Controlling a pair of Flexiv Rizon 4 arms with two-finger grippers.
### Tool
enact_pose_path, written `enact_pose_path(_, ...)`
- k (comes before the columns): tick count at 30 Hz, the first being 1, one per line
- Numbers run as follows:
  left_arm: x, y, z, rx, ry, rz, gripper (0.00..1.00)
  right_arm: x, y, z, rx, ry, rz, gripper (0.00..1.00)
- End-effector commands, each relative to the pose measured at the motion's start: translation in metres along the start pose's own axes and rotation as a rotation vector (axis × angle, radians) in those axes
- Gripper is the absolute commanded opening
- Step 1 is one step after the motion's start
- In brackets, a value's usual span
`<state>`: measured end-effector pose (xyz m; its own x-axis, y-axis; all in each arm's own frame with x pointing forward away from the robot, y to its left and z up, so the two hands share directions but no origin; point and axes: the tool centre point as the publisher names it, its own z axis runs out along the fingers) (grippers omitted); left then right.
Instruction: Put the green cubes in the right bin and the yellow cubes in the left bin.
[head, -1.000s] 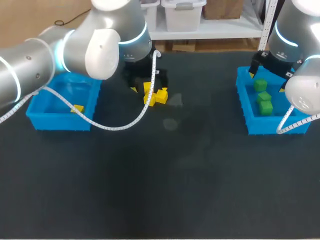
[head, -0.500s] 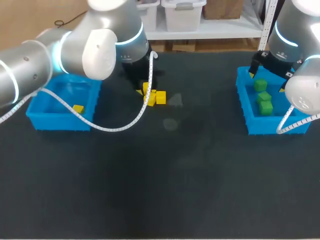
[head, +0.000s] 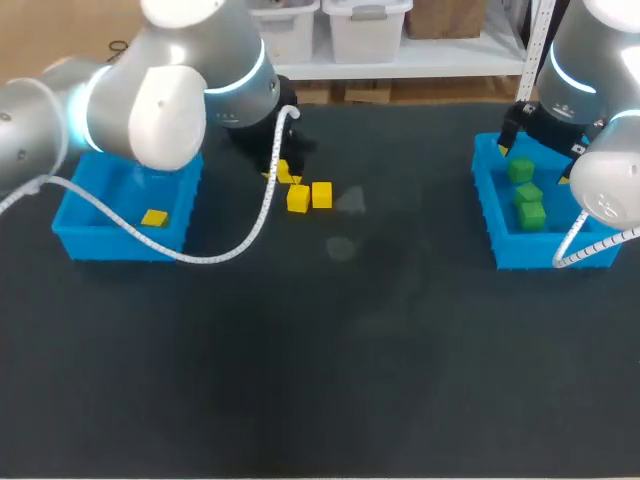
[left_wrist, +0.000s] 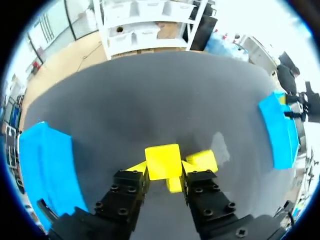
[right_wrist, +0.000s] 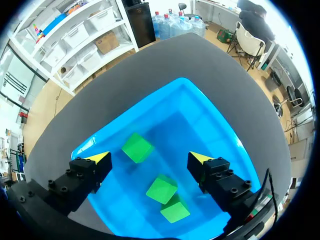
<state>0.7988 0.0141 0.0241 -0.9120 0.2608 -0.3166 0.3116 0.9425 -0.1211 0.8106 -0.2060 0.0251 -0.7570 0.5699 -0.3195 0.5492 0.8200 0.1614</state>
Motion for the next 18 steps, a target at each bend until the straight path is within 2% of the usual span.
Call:
enact_pose_path(1, 0.040, 0.003, -0.050, -0.003, -0.162, 0.040, 0.00, 0.000, 0.000, 0.000, -0.001, 0.000, 0.000, 1.00)
enact_pose_path(6, 0.040, 0.011, -0.091, -0.032, -0.255, 0.052, 0.00, 0.000, 0.000, 0.000, -0.001, 0.000, 0.000, 1.00)
enact_pose_path(11, 0.037, 0.035, -0.128, -0.096, -0.340, 0.028, 0.00, 0.000, 0.000, 0.000, -0.001, 0.000, 0.000, 1.00)
enact_pose_path(15, 0.041, 0.064, -0.142, -0.187, -0.344, -0.004, 0.00, 0.000, 0.000, 0.000, -0.001, 0.000, 0.000, 1.00)
enact_pose_path(18, 0.052, 0.095, -0.143, -0.259, -0.323, -0.065, 0.00, 0.000, 0.000, 0.000, -0.001, 0.000, 0.000, 1.00)
